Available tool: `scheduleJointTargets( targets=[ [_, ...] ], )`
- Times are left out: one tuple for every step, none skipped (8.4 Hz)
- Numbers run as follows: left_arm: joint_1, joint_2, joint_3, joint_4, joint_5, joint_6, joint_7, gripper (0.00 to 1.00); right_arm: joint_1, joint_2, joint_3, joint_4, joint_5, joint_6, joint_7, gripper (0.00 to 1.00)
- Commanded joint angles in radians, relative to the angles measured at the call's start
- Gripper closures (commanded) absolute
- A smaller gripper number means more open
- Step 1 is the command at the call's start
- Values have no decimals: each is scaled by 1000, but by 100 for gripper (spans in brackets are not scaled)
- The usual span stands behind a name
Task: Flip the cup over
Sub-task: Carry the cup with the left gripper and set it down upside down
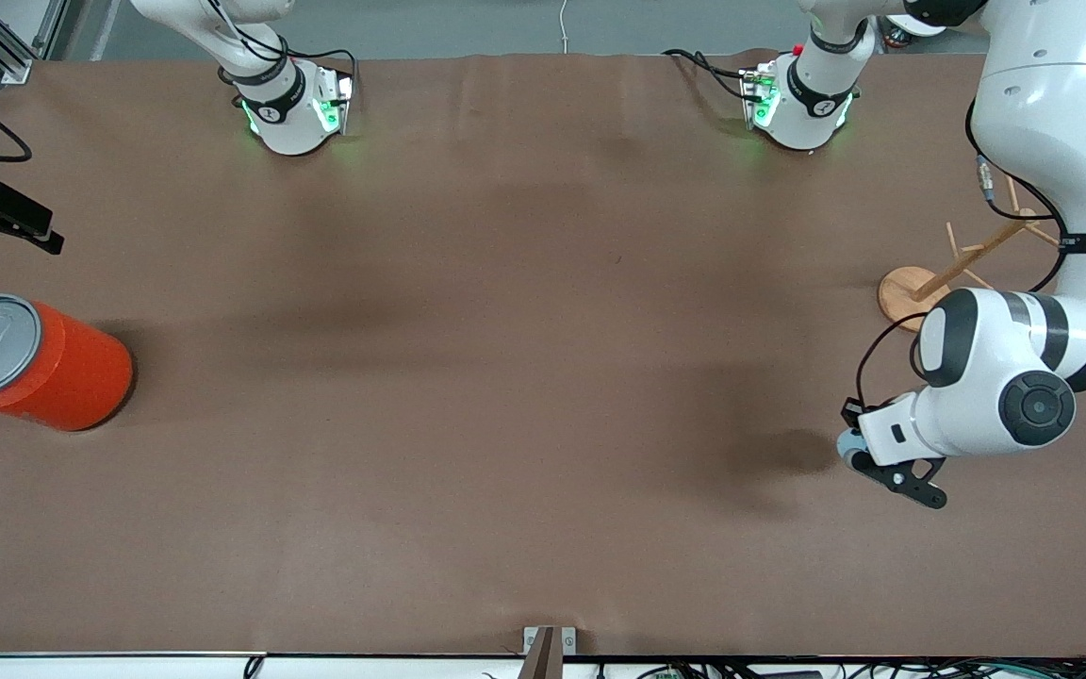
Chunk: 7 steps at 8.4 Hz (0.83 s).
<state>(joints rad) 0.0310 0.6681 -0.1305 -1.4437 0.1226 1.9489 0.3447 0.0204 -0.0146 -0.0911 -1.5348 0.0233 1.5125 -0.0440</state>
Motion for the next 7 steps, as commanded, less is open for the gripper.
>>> scheduleJointTargets(
  targets=[
    [-10, 33, 17, 2, 37, -10, -74, 100, -4, -15, 4, -4, 27, -12, 10, 0],
    [-11, 44, 17, -1, 37, -10, -94, 99, -4, -13, 4, -5, 27, -20, 10, 0],
    [-13, 53, 17, -1, 37, -10, -120, 96, 0, -13, 2, -2, 27, -18, 9, 0],
    [-19, 62, 19, 0, 38, -10, -169, 84, -2, -13, 1, -2, 27, -12, 9, 0],
    [-20, 62, 17, 0, 52, -10, -220, 72, 0, -13, 2, -1, 27, -9, 9, 0],
    [-22, 56, 17, 2, 64, -10, -228, 51, 0, -11, 1, -1, 27, -8, 10, 0],
    [-17, 41, 17, 5, 69, -12, -221, 1, -3, -11, 1, -1, 27, -8, 10, 0]
  ],
)
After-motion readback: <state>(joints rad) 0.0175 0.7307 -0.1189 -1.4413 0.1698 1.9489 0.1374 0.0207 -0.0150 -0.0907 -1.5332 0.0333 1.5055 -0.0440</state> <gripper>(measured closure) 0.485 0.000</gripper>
